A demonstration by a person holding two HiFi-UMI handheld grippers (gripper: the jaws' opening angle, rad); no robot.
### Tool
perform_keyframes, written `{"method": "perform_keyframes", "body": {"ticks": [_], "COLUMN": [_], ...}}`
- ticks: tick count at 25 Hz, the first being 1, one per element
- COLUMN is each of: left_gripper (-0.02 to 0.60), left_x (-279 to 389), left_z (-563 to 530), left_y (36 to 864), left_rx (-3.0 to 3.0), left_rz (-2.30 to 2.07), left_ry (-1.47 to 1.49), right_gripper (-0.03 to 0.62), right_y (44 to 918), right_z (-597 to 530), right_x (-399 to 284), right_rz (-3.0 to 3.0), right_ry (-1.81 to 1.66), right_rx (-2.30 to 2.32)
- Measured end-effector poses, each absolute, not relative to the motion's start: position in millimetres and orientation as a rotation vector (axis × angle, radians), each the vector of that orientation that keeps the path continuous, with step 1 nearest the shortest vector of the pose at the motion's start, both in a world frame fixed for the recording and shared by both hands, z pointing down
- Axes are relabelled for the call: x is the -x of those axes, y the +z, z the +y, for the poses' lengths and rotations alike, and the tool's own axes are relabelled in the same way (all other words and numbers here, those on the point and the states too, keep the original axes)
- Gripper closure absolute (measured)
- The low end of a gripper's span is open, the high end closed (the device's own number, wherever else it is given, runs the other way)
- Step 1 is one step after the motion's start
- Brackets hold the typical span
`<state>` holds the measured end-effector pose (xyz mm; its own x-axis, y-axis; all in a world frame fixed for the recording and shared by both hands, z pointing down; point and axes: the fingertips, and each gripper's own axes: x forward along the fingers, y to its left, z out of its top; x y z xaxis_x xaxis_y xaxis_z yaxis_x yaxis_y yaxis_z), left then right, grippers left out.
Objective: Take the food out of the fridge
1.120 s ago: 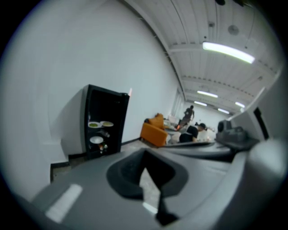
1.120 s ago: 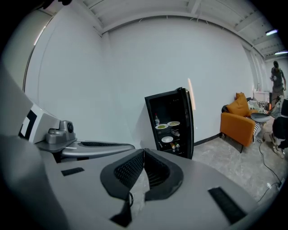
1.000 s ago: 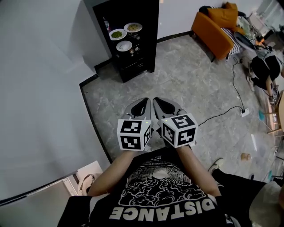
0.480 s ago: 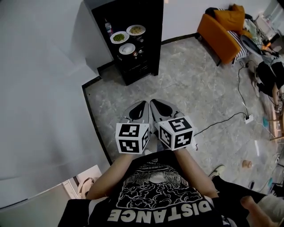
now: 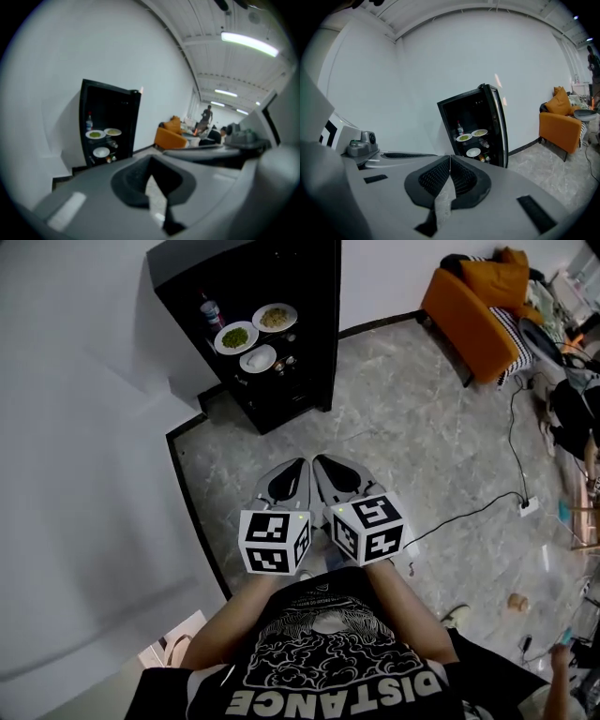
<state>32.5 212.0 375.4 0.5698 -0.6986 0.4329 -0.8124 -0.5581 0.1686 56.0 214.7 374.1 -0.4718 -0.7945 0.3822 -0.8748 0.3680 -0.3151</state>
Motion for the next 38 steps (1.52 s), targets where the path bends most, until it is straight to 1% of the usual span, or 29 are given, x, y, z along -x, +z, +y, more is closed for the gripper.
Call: {"method": "perform_keyframes", "body": {"ticks": [8,15,24,30,38], "left_gripper": [0.58,0.58,0.58,0.58,0.58], "left_x": [-59,-59,-31,-18,6], "left_z": [138,100,64,33,-26], "left_y": [388,389,385,387,400], "left_rx": [-2.402,-2.339,-2.282,-2.282,-2.292], "left_rz": [-1.268,-1.353,-1.452,-1.441,-1.378], "left_ry": [0.475,0.495,0.462,0.454,0.438], "right_gripper": [0.592,0.592,0.592,0.592,0.592], "right_y": [388,389,389,394,415], "right_z": [141,101,66,34,-27], "right_x": [-87,-88,-58,-44,-25], "right_rz": [-2.475,-2.522,-2.571,-2.563,-2.527], "right_ry": [0.788,0.797,0.799,0.838,0.988], "right_rx": [-1.47,-1.379,-1.264,-1.271,-1.337]}}
